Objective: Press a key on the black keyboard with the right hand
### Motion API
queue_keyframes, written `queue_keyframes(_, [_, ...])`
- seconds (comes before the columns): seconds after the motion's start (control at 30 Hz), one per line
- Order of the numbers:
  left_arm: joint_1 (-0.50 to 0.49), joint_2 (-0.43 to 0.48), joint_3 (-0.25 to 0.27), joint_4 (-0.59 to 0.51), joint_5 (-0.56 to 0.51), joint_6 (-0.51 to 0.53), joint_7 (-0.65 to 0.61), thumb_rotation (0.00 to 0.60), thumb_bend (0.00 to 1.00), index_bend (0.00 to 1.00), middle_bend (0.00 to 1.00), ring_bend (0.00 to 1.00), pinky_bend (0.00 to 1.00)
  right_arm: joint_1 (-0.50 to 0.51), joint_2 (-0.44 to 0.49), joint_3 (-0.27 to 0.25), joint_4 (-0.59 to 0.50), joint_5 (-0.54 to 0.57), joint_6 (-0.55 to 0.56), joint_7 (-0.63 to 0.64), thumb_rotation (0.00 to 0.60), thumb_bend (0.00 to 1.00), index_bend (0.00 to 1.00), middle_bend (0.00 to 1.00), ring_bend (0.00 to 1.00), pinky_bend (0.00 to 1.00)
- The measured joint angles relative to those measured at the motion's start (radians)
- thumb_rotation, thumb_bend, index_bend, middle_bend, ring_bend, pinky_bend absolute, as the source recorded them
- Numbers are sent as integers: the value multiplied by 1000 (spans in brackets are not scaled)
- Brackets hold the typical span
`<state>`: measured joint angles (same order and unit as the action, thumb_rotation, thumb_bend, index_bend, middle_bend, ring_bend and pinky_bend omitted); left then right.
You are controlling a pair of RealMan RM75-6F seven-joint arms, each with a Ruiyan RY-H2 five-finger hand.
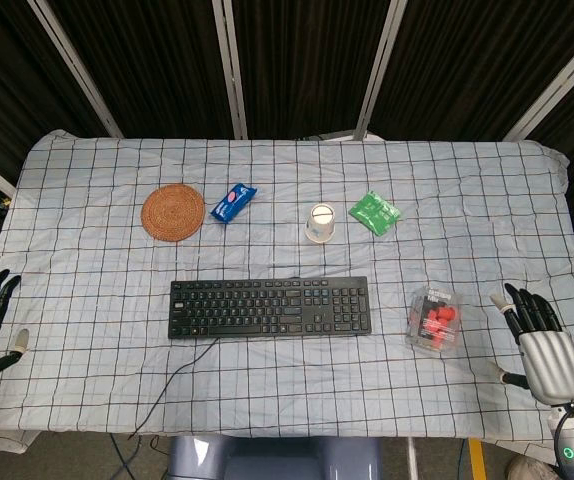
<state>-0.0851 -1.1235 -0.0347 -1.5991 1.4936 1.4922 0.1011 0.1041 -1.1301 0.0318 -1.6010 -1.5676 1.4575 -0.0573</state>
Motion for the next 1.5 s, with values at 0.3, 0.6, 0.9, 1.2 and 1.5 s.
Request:
queue_keyframes(0.3, [6,4,-1,3,-2,9,-9,600,130,0,0,0,0,2,-4,2,-4,7,-4,-5,600,53,89,0,0,77])
queue_keyframes(0.6, [6,2,1,6,15,16,-6,600,130,0,0,0,0,-1,-1,-3,-12,-4,5,-23,600,55,90,0,0,78])
queue_keyframes(0.9, [5,5,1,-2,11,10,3,600,90,0,0,0,0,2,8,-7,-30,-2,-7,-37,600,60,112,142,89,140])
queue_keyframes(1.2, [11,0,1,8,23,30,8,600,89,0,0,0,0,36,35,2,-170,7,-63,-61,600,205,134,841,780,771])
queue_keyframes(1.5, [10,-4,1,12,24,28,12,600,73,0,0,0,0,145,44,24,-458,204,-273,-311,600,354,140,919,883,825])
